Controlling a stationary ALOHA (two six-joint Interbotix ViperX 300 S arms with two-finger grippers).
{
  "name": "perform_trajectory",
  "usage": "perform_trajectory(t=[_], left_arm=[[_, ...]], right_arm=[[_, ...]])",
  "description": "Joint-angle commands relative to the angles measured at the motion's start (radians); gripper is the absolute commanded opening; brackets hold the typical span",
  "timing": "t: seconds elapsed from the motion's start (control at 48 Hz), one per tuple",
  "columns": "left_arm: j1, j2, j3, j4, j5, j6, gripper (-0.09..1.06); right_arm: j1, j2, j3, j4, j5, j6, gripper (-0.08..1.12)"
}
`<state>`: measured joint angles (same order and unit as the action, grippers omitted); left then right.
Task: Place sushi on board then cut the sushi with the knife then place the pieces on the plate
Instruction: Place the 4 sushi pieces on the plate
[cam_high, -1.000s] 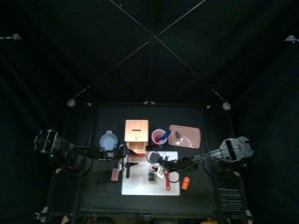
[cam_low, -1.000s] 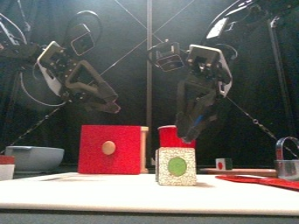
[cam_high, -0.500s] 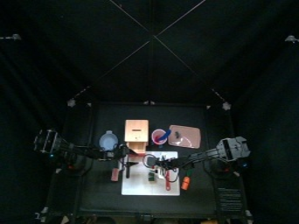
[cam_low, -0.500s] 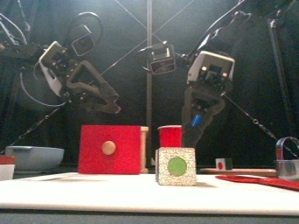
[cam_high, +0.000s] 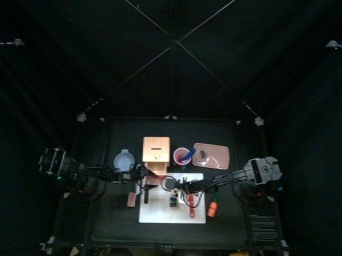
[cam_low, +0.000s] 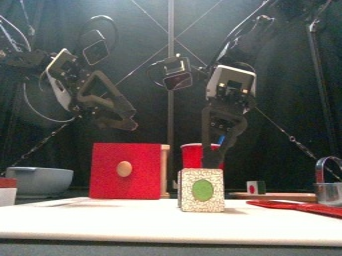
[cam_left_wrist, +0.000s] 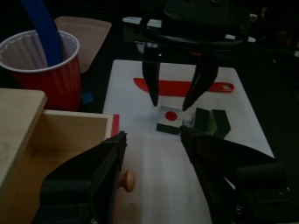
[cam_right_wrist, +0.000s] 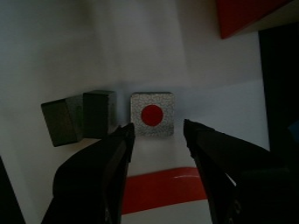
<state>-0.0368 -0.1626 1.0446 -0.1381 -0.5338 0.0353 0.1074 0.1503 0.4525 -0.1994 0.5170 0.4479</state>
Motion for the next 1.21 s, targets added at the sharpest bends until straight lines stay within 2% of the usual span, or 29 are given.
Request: perform_trajectory(t=[0.021, 0.396, 1.208], left_arm=[[0.005, -0.005, -0.015, 0.0, -0.003, 0.0, 0.88], [0.011, -0.005, -0.017, 0.0, -0.003, 0.0, 0.88], [0.012, -0.005, -0.014, -0.002, -0.003, -0.002, 0.88]], right_arm=[[-0.003, -0.017, -0.011, 0.014, -0.017, -0.002, 0.84], [-0.006, 0.006, 0.006, 0.038, -0.038, -0.002, 0.84], [-0.018, 0.02, 0.006, 0.008, -0.043, -0.002, 0.83]])
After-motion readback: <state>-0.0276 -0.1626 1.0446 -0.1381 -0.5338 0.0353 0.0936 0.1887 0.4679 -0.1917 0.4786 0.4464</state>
